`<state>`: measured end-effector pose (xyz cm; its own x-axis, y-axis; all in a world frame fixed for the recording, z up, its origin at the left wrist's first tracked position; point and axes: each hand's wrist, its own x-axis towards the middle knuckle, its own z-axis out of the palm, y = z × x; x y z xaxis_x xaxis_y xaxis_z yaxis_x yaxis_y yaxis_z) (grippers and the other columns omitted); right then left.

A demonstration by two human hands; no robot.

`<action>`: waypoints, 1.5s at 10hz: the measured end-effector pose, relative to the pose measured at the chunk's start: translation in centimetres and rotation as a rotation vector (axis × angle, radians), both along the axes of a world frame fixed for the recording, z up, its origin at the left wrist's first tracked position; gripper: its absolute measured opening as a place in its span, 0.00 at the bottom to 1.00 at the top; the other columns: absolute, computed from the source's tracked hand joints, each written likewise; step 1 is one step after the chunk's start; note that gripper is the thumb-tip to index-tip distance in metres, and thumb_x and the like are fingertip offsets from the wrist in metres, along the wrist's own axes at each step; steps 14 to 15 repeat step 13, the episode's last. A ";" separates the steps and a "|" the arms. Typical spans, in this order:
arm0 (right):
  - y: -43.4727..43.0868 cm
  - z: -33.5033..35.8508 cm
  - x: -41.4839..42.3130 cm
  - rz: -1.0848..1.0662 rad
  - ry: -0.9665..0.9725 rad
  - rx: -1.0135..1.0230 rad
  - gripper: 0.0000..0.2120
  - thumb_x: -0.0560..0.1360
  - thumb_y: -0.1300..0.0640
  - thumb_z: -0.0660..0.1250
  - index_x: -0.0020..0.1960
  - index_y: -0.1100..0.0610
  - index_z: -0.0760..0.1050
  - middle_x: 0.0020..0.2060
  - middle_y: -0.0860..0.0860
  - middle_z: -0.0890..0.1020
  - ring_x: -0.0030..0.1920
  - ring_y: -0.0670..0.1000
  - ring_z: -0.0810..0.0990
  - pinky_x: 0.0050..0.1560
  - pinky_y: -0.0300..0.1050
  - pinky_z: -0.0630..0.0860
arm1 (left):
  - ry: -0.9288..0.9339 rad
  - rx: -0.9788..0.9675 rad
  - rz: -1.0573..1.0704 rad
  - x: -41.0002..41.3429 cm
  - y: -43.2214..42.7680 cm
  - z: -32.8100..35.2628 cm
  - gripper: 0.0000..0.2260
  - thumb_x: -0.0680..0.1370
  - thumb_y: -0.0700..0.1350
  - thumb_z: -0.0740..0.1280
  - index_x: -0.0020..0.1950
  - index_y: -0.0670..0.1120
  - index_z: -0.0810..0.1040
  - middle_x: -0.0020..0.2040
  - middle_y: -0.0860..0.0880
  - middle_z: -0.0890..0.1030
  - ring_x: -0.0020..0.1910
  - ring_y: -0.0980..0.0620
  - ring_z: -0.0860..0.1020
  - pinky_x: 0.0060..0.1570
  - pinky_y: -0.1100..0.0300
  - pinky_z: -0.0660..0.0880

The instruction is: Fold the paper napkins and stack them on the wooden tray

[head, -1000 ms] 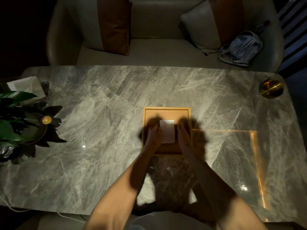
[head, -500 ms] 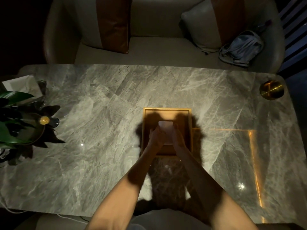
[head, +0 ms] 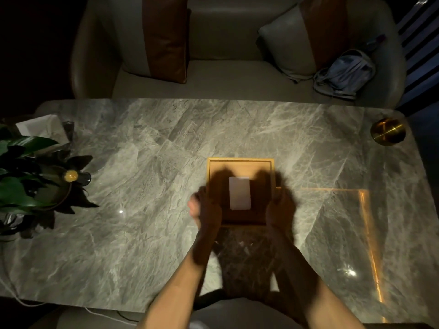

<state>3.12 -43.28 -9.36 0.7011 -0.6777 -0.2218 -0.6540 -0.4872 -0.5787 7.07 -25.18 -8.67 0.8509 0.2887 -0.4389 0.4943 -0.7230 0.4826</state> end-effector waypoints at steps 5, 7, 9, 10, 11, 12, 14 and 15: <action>-1.9 -2.8 -4.3 0.083 0.304 0.101 0.14 0.81 0.49 0.62 0.61 0.53 0.82 0.54 0.56 0.84 0.61 0.59 0.75 0.58 0.55 0.75 | 0.135 -0.377 0.286 -2.6 2.6 -1.3 0.15 0.84 0.47 0.58 0.60 0.37 0.77 0.48 0.43 0.81 0.56 0.35 0.79 0.44 0.58 0.79; -1.5 -3.0 -5.6 0.248 0.285 -0.020 0.16 0.82 0.54 0.60 0.66 0.56 0.78 0.65 0.57 0.78 0.68 0.60 0.71 0.67 0.56 0.70 | 0.098 -0.258 0.208 -3.4 3.3 -1.6 0.11 0.85 0.47 0.58 0.54 0.42 0.76 0.53 0.41 0.77 0.59 0.37 0.75 0.65 0.38 0.69; -2.6 -1.0 -4.6 0.371 0.388 0.044 0.17 0.82 0.53 0.62 0.67 0.56 0.77 0.67 0.60 0.74 0.66 0.61 0.73 0.67 0.55 0.71 | 0.223 -0.053 -0.225 -3.2 4.1 0.6 0.15 0.83 0.44 0.60 0.68 0.39 0.73 0.70 0.38 0.72 0.69 0.39 0.70 0.68 0.44 0.70; -3.1 1.3 -4.7 0.561 0.610 0.087 0.24 0.82 0.48 0.60 0.74 0.59 0.68 0.75 0.61 0.65 0.73 0.62 0.66 0.74 0.53 0.65 | 0.371 0.029 -0.412 -4.3 4.6 2.7 0.20 0.84 0.48 0.59 0.73 0.40 0.68 0.74 0.38 0.68 0.72 0.37 0.68 0.71 0.41 0.68; -2.0 3.5 -7.1 0.685 0.803 0.063 0.26 0.83 0.44 0.56 0.75 0.58 0.65 0.75 0.60 0.65 0.76 0.59 0.64 0.75 0.50 0.59 | 0.639 0.163 -0.517 -6.6 5.0 4.4 0.22 0.83 0.52 0.62 0.74 0.42 0.69 0.73 0.39 0.71 0.72 0.39 0.71 0.72 0.42 0.67; -1.1 5.1 -10.4 0.722 0.875 0.001 0.25 0.82 0.42 0.54 0.72 0.57 0.70 0.72 0.57 0.72 0.72 0.57 0.70 0.72 0.49 0.66 | 0.716 0.274 -0.684 -8.4 5.7 6.1 0.19 0.81 0.49 0.66 0.70 0.43 0.76 0.70 0.41 0.76 0.69 0.41 0.75 0.71 0.46 0.70; -1.5 9.1 -6.9 0.652 0.656 -0.079 0.21 0.83 0.46 0.53 0.66 0.56 0.76 0.66 0.55 0.78 0.67 0.57 0.76 0.67 0.49 0.72 | 0.422 0.262 -0.632 -4.9 5.4 9.3 0.13 0.83 0.44 0.63 0.64 0.42 0.79 0.64 0.43 0.81 0.64 0.45 0.79 0.65 0.54 0.75; -1.5 9.1 -6.9 0.652 0.656 -0.079 0.21 0.83 0.46 0.53 0.66 0.56 0.76 0.66 0.55 0.78 0.67 0.57 0.76 0.67 0.49 0.72 | 0.422 0.262 -0.632 -4.9 5.4 9.3 0.13 0.83 0.44 0.63 0.64 0.42 0.79 0.64 0.43 0.81 0.64 0.45 0.79 0.65 0.54 0.75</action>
